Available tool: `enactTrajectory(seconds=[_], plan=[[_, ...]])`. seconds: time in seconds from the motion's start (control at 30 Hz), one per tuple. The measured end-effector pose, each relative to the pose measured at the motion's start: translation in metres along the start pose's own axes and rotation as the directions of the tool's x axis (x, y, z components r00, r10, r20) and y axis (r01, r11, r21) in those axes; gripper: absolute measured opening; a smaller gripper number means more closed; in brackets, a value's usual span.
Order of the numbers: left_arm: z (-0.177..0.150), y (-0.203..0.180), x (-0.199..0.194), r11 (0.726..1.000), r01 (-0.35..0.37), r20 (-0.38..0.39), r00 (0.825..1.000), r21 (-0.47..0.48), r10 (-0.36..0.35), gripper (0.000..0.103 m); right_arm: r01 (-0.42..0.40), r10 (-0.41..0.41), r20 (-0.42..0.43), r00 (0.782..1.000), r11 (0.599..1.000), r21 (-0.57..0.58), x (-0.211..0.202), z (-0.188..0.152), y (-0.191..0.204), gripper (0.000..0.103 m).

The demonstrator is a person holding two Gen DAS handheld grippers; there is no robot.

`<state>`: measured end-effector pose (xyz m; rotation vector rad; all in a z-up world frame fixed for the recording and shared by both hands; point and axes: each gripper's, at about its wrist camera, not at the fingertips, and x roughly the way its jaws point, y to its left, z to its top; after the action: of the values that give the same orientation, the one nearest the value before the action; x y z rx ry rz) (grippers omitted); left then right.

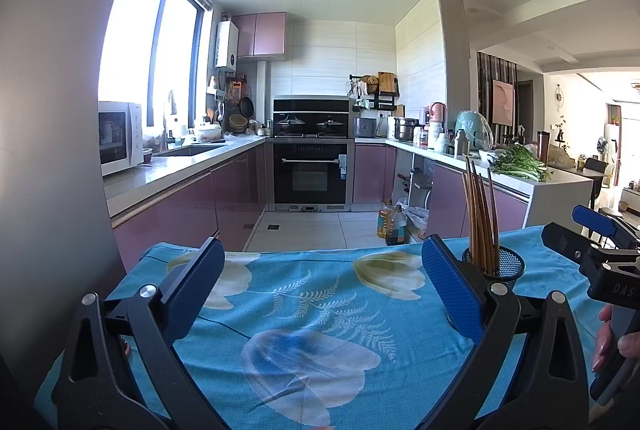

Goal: Organize utensils

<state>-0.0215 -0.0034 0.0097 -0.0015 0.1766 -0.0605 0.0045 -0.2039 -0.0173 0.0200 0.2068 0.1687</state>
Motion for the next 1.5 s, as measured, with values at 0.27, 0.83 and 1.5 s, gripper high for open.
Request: enactTrajectory(seconds=[0.27, 0.83, 1.5], plan=[[-0.0003, -0.0006, 0.0004, 1.0, 0.001, 0.0, 1.0, -0.001, -0.001, 0.097, 0.0, 0.0, 0.002, 1.0, 1.0, 0.0, -0.0003, 0.0011, -0.0007, 0.096], [0.0006, -0.001, 0.0027, 1.0, 0.0, -0.004, 1.0, -0.001, 0.0, 0.097, 0.001, -0.001, 0.002, 1.0, 1.0, 0.0, 0.0012, 0.0032, -0.0011, 0.096], [-0.0001, -0.0019, 0.003, 1.0, 0.0, -0.004, 1.0, 0.002, 0.0, 0.097, 0.005, -0.005, 0.006, 1.0, 1.0, 0.005, 0.0016, 0.0024, -0.0016, 0.096]])
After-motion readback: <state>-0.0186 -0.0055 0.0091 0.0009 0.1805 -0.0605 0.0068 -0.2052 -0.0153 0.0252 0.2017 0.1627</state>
